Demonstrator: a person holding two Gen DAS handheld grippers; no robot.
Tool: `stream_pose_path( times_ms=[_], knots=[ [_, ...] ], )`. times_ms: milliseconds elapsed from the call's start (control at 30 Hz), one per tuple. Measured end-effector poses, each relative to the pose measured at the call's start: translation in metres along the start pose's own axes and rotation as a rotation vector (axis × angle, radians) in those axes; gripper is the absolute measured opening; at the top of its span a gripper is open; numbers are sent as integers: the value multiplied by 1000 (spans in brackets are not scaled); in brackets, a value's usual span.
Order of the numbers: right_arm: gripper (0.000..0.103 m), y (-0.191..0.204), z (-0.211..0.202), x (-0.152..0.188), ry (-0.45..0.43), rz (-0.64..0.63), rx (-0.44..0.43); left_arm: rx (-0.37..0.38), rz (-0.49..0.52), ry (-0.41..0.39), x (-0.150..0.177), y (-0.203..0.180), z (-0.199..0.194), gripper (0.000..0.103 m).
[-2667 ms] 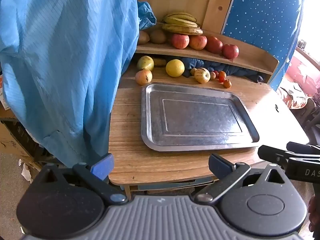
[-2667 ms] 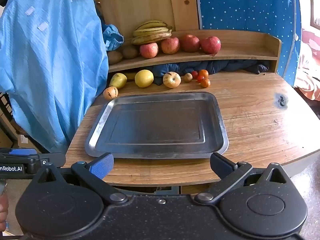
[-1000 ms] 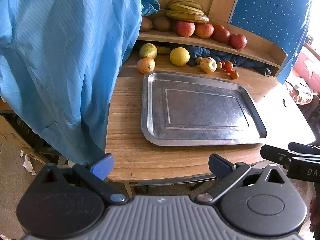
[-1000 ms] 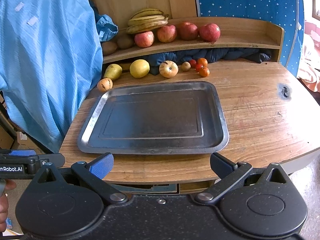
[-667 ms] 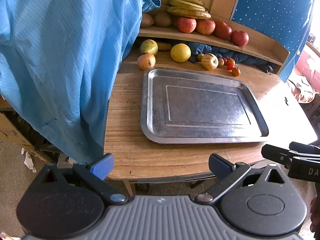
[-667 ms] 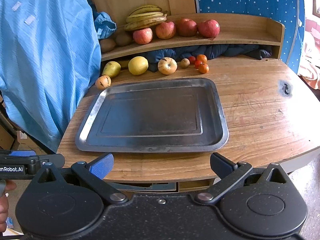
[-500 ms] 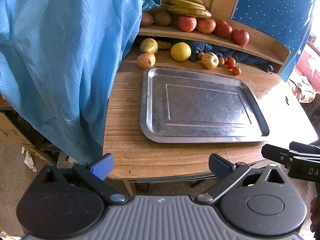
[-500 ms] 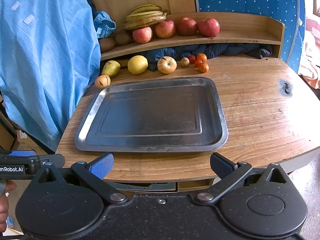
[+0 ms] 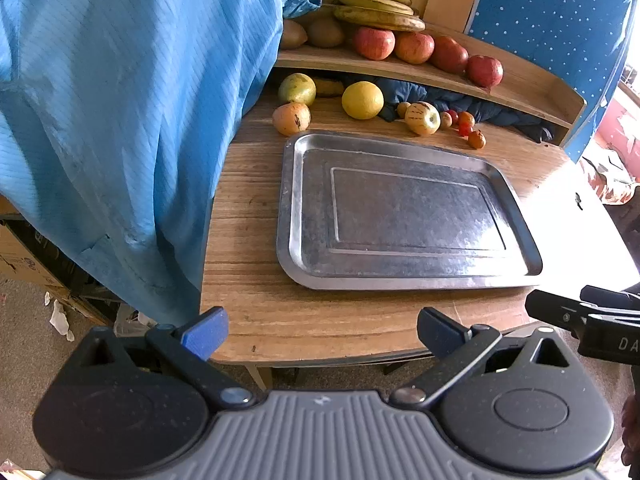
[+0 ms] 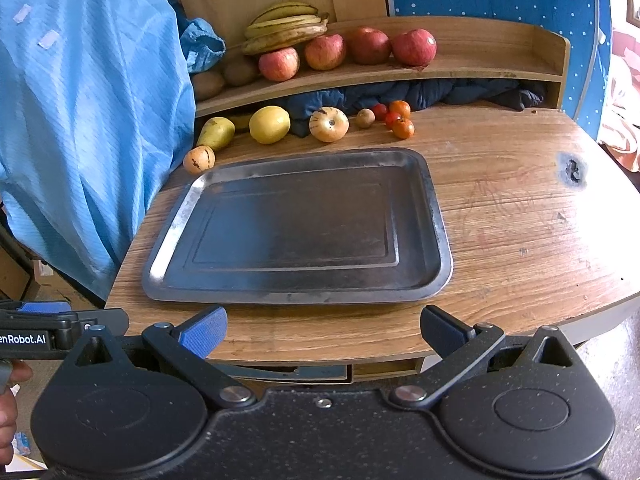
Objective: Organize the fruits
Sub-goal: 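Move both tools forward over the empty metal tray toward the fruits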
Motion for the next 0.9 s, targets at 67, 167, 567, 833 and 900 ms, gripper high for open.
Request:
stream_pose_path(
  times_ms=[67, 167, 567, 833, 900],
  knots=[
    [102, 0, 1, -1, 0, 1, 0, -3, -5, -6, -2, 0, 1, 102],
    [102, -1, 1, -1, -5, 3, -2, -7, -9, -11, -5, 0, 3, 102],
    [102, -8, 14, -12, 17, -9, -10, -22, -32, 3, -17, -5, 14, 102],
    [102, -11, 23, -25, 30, -43, -24, -44, -51, 14, -30, -13, 24, 102],
    [102, -15, 26, -29, 32, -49, -29, -51, -55, 15, -34, -17, 27, 102]
  ],
)
Point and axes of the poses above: each gripper's, at about its wrist camera, not at the fingertips, and z roughly the way its jaws point, y to its left, x to its underside, the point moved 7 cm from there along z, roughly the way its jaws point, and after that the axes turned 7 degrees about z, right-handed, at the moved point
